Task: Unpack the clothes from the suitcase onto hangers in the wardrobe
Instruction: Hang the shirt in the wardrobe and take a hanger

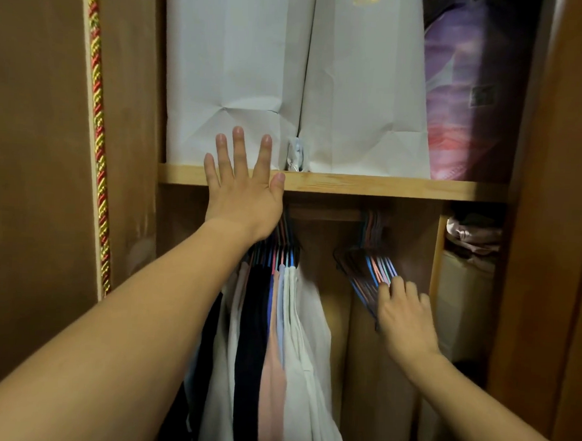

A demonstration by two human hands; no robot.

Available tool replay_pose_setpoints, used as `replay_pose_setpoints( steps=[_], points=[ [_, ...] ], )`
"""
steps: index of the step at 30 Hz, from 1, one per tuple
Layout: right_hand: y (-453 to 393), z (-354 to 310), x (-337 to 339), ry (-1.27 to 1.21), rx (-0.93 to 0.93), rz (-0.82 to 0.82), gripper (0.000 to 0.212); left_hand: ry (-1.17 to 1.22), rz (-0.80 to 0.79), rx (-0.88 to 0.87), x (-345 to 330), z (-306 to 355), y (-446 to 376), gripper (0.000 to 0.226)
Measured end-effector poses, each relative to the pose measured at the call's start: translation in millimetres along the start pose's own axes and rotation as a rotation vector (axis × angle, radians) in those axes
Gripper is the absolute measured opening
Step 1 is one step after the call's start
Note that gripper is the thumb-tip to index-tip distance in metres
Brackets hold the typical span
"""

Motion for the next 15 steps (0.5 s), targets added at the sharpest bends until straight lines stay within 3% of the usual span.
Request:
replay_pose_setpoints(
  steps=[3,7,10,15],
  points=[
    [-1,3,-5,0.042,-0.018,-0.008,0.049,0.0,-0.001,0.001,1,-1,1,0.062],
    [-1,3,-5,0.009,-0.042,-0.079,0.033,0.001,-0.002,-0.003,0,-1,0,0.062],
    [-4,4,-2,-0.035,-0.056,-0.086,0.033,0.005,-0.007,-0.004,1,-2,0,0.063],
    [-14,3,16,-0.244,-0.107,-0.069,0.021,0.007,-0.005,0.001,0,-1,0,0.063]
  ],
)
Point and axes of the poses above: each hand's wrist, its own y-axis away from the middle knuckle, its own x-axis out of the back of the hand, z = x × y, the point moved 9 cm from there along -y, towards the middle knuckle, and after that the axes turned 3 degrees about -y, right-handed, at the moved point
